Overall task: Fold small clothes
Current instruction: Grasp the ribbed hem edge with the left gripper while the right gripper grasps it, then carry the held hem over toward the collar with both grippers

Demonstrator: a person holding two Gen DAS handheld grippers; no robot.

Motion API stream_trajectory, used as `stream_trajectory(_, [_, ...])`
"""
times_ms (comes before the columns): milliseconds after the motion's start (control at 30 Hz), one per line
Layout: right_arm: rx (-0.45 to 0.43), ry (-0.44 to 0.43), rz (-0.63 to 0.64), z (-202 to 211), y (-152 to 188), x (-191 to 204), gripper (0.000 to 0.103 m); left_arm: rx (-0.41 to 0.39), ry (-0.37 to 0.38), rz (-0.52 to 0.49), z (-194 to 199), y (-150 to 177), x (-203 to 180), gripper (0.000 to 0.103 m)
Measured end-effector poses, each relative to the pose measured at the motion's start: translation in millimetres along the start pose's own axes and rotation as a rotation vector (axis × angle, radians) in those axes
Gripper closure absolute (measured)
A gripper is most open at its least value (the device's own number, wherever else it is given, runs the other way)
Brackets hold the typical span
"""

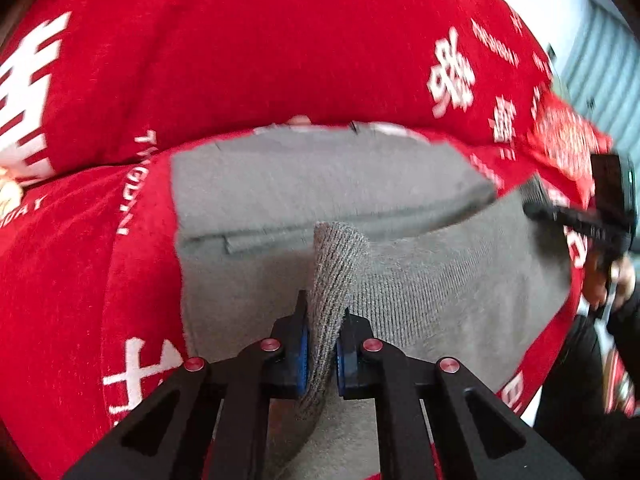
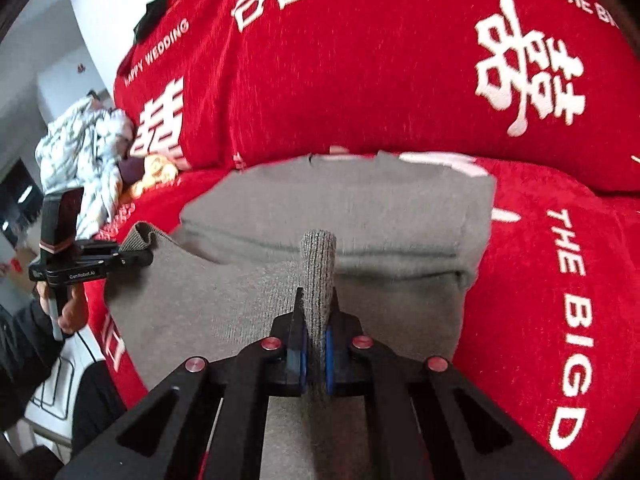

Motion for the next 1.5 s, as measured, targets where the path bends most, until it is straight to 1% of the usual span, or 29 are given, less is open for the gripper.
stream_trajectory(67, [-0.042,0.005,-0.014,12,-10,0,0.097,-0.047,-0.016,0.036,13,-10,-1,0.092])
stream_trajectory(167, [-0.093,0.017,-0.035,26,-25,0,0.097,-0.099,-0.056,0.057,30,-25,-4,0.092])
stream_trajectory(233, [-0.114,0.03,-0.04,31,-34,0,0.097,-0.12,-0.082,0.065,37,-34,-3,0.095])
stream_trajectory(367, [-0.148,0.05,-0.049,34,-56,-3,0.097,-0.134,-0.107,0.083,40,-52,2,0.095])
stream_trajectory(533, [-0.16,0.079,-0.083,27,-81,-9,0.097,-0.124,-0.109,0.092,30,-77,11,0.095])
stream_trajectory(700, [-0.172,0.113,-0.071,25,-112,-9,0.097,-0.17,-0.076,0.127,36,-110,18,0.095])
stream_trajectory(1000, [-0.199,0.145,-0.059,25,-166,-14,0.097,-0.212,-0.076,0.115,43,-160,22,0.095])
stream_trajectory(1167, [-0.172,0.179,-0.069,2,-177,-27,0.097,-0.207,-0.086,0.105,30,-175,26,0.095])
stream_trajectory(1333, [-0.109,0.216,-0.087,-42,-176,-49,0.097,-0.144,-0.097,0.166,-11,-176,51,0.095])
stream_trajectory(1500, [-0.043,0.254,-0.071,-88,-174,-63,0.097,-0.093,-0.107,0.217,-53,-177,75,0.095])
Point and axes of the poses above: each gripper's, at about its wrist camera, not at the fingertips, and z roughly against the way its jaws point, x to its left, y to its underside, the point moved 10 cm from there along -z, roughly the way its jaws point, and after that the axes turned 5 degrees about y, right-handed, at the moved point
